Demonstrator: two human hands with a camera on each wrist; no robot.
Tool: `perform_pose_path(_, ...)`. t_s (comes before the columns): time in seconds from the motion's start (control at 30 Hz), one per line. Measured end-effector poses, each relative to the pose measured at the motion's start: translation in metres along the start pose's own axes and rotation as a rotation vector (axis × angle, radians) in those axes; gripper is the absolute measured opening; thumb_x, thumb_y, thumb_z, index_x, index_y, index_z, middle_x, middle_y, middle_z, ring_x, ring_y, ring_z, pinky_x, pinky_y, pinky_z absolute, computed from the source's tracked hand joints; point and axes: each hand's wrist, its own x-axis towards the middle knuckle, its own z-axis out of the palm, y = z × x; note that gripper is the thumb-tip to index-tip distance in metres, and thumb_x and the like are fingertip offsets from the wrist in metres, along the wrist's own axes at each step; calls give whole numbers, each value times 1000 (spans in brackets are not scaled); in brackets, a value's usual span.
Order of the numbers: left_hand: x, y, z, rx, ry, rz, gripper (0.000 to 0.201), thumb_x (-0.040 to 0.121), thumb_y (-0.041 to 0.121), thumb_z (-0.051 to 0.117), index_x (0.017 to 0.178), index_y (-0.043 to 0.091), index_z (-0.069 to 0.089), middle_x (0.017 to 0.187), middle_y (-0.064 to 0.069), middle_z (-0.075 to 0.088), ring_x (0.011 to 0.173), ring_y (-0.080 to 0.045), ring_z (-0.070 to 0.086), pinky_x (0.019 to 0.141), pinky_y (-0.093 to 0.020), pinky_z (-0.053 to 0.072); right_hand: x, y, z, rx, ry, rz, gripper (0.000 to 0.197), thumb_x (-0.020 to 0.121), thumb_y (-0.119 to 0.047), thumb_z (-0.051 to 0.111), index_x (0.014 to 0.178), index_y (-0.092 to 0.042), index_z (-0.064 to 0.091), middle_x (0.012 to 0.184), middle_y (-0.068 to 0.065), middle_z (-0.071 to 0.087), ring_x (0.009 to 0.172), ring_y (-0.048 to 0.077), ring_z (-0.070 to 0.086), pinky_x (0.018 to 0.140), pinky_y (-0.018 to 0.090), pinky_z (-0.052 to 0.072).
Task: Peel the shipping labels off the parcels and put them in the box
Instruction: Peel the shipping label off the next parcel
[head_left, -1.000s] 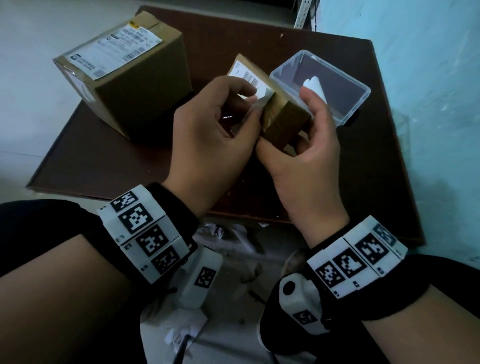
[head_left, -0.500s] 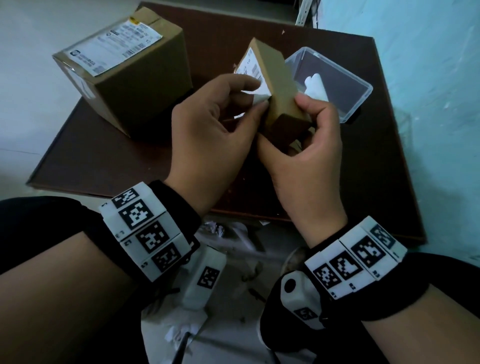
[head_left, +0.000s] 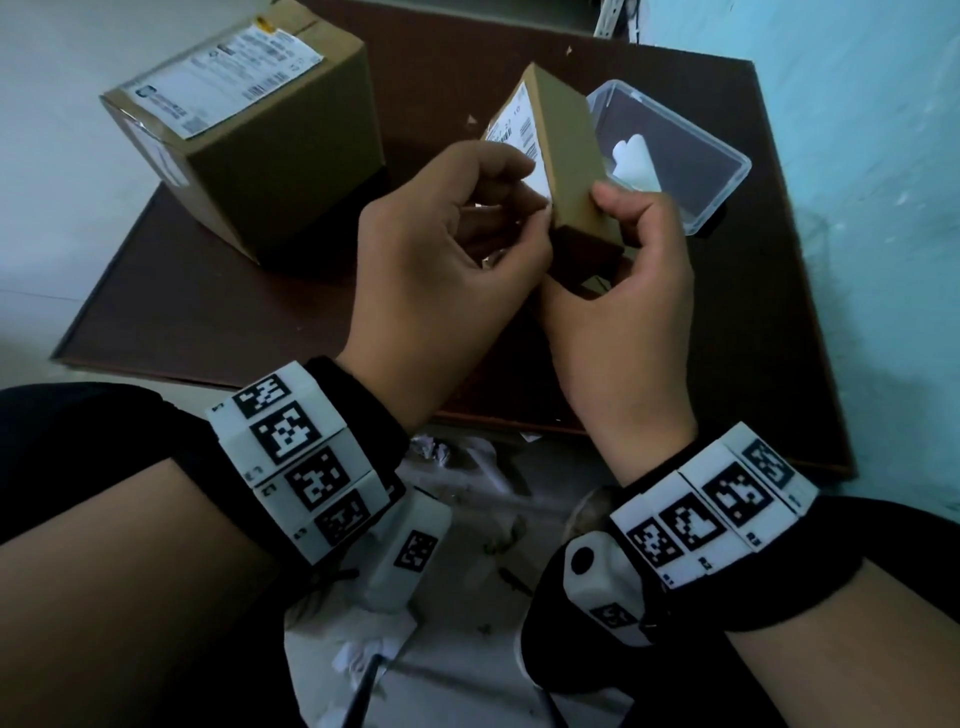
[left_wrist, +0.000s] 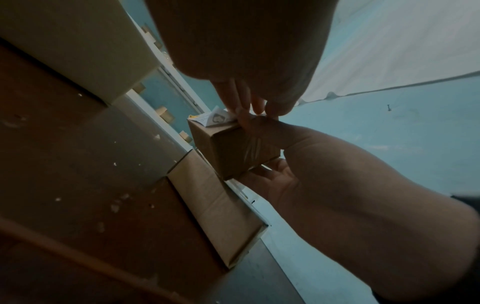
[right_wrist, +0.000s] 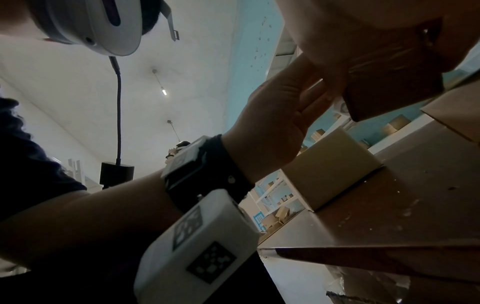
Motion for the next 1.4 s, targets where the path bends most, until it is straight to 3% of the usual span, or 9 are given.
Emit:
perform_pose_path(0.2, 7, -4, 0, -67, 80, -127, 13, 92, 6, 74, 103, 3, 69, 94, -7, 75, 84, -15, 75, 77, -26, 60, -1, -3, -1, -54, 17, -9, 64, 80, -22, 94, 131, -15, 56, 135, 2, 58, 127, 10, 61, 102, 29, 58)
perform_pose_path(0.37, 8, -2, 2, -241, 144, -274, 15, 94, 5, 74, 107, 2, 67, 90, -3, 74, 72, -3, 71, 66, -22, 56, 0, -5, 0, -47, 12, 10, 70, 78, -24, 96, 134, -15, 56, 137, 2, 58, 130, 12, 61, 104, 32, 59)
perform_pose_path(0.67, 2, 4, -3, 9, -25, 35, 12, 92, 12, 81, 99, 3, 76, 94, -1, 78, 89, -6, 75, 83, -25, 60, 1, -2, -1, -13, 29, 5, 63, 87, -18, 89, 138, -17, 52, 138, 14, 60, 120, 16, 67, 90, 23, 59)
perform_pose_path(0.77, 0, 3, -4, 71, -85, 100, 11, 95, 11, 78, 101, 2, 76, 94, -2, 77, 91, -4, 74, 83, -27, 62, 1, 3, -1, -14, 12, 6, 70, 86, -23, 84, 146, -22, 48, 142, 14, 59, 126, 22, 66, 95, 34, 63)
perform_pose_path(0.87, 0, 0, -5, 126, -138, 137, 12, 97, 14, 75, 102, 4, 77, 98, -3, 78, 93, -11, 76, 80, -40, 63, 3, 5, 2, -28, 22, 47, 83, 85, -31, 80, 158, -23, 40, 149, 9, 57, 131, 18, 65, 100, 33, 62)
perform_pose_path(1.0, -2, 1, -3, 140, -142, 168, 7, 96, 9, 74, 100, 3, 75, 98, -4, 77, 93, -12, 75, 77, -40, 62, 6, 3, 4, -6, 45, 82, 88, 82, -46, 80, 158, -25, 42, 149, 3, 59, 138, 12, 60, 108, 37, 58)
perform_pose_path(1.17, 4, 2, 1, -92, 22, -52, 13, 94, 5, 76, 105, 3, 70, 92, -6, 74, 86, -9, 73, 78, -24, 58, 6, -3, 1, 42, 36, 132, 81, 76, -27, 99, 143, -24, 53, 137, -5, 65, 121, 1, 67, 98, 23, 60)
perform_pose_path(1.3, 1, 4, 2, -125, -54, -64, 31, 93, 15, 80, 119, 4, 68, 101, -2, 75, 99, -10, 75, 86, -29, 61, 6, -4, 1, 46, 35, 120, 78, 77, -23, 98, 141, -21, 53, 137, -2, 64, 119, 0, 68, 96, 19, 59)
perform_pose_path(1.4, -2, 5, 4, -43, -53, -60, 26, 91, 11, 81, 115, 6, 73, 99, 4, 76, 98, -3, 74, 85, -22, 59, 4, -1, 1, 15, 21, 93, 78, 80, -15, 95, 143, -10, 50, 139, 3, 62, 123, 3, 66, 95, 15, 57)
